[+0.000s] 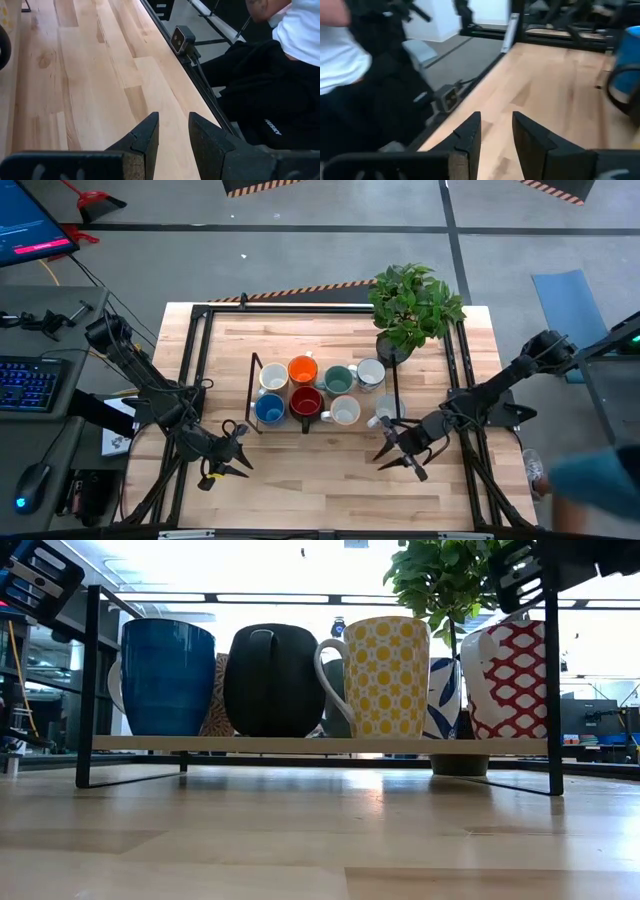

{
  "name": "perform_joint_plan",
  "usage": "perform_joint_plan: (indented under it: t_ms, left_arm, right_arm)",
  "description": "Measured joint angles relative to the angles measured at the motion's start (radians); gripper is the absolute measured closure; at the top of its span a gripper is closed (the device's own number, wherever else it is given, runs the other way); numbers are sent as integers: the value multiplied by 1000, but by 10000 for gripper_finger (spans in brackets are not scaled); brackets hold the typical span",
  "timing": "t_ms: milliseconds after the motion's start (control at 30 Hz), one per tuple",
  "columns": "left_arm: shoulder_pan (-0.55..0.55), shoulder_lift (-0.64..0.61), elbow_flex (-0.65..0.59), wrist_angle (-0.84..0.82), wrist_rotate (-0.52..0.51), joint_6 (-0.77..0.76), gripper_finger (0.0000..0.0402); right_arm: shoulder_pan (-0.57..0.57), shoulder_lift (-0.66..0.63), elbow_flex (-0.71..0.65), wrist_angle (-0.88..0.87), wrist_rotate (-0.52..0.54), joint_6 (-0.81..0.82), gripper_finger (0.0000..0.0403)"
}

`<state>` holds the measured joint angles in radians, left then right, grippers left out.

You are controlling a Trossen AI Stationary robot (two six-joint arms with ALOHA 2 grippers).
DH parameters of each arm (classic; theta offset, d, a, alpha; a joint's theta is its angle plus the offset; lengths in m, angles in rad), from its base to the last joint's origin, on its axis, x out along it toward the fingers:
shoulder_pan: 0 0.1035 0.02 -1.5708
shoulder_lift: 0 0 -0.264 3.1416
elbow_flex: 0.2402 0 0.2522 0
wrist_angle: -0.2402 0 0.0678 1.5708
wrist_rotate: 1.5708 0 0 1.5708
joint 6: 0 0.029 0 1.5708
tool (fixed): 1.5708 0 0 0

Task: Place coffee mugs
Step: Adjust the red and white patterned mug on the shelf

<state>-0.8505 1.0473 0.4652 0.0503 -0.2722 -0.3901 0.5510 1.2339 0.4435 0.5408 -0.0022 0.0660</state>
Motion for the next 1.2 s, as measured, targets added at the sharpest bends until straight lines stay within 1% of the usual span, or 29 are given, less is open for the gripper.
perform_joint_plan:
  t_ms: [100,200,267,367,533,833,967,1000,1067,1133,1200]
  left_arm:
    - [0,0,0,0,0,0,307]
    - [0,0,0,0,0,0,307]
    - [0,0,0,0,0,0,307]
    - [0,0,0,0,0,0,307]
    - [0,0,0,0,0,0,307]
    - [0,0,0,0,0,0,307]
    - [0,0,0,0,0,0,307]
    - [0,0,0,0,0,0,307]
    - [0,0,0,0,0,0,307]
    - [0,0,0,0,0,0,307]
    - [0,0,0,0,0,0,307]
  right_arm:
    - [1,0,0,11,-87,-16,308]
    - [3,0,1,31,-100,-9,308]
    - [-3,0,1,41,-92,-3,308]
    - [-9,0,1,51,-42,-39,308]
    - [-7,0,1,33,20,-40,308]
    - [-7,0,1,34,20,-39,308]
    - [-7,1,18,52,9,15,308]
    - [-7,0,37,30,8,20,308]
    - [-7,-6,101,-88,10,13,308]
    - [-7,-8,201,-298,30,15,308]
    - [-6,-8,321,-558,56,12,308]
